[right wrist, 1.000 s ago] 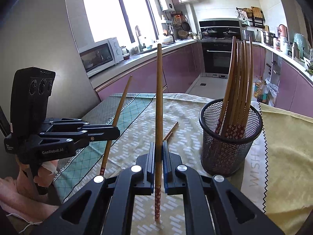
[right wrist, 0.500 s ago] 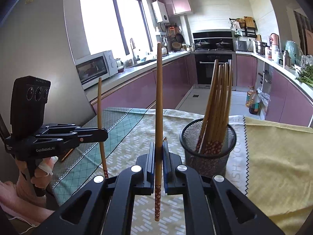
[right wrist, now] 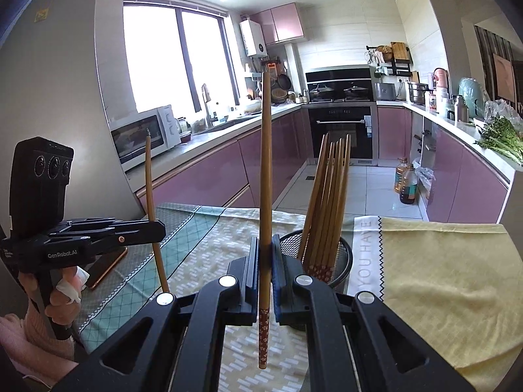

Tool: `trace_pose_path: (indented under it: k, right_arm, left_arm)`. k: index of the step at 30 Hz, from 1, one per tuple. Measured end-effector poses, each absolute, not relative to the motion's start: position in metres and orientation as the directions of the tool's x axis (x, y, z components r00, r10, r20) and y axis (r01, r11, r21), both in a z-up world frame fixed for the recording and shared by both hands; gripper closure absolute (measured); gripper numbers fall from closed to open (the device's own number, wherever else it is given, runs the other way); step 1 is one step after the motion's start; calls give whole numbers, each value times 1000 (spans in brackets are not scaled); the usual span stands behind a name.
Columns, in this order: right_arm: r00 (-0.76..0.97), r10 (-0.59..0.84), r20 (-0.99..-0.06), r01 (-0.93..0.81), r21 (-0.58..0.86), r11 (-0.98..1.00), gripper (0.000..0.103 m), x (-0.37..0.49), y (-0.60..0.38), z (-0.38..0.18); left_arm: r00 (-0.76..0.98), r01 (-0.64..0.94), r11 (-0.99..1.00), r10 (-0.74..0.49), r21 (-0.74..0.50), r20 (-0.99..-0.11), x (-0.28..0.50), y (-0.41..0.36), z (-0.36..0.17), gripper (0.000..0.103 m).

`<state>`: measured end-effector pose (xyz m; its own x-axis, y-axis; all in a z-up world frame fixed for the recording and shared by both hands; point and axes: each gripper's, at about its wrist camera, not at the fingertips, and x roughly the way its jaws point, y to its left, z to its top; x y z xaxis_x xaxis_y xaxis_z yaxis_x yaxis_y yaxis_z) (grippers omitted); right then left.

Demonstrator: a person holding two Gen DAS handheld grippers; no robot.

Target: Organize utensils

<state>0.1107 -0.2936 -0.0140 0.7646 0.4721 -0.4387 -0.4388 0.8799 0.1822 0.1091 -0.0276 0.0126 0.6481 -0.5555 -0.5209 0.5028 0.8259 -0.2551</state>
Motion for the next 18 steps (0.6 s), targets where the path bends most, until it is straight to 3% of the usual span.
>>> trace_pose_path:
  k: [18]
  right_arm:
    - [786, 472, -400, -441, 173, 881, 97, 118, -297, -1]
  left_arm:
    - [656, 545, 797, -599, -260, -459, 120, -48, 37, 96]
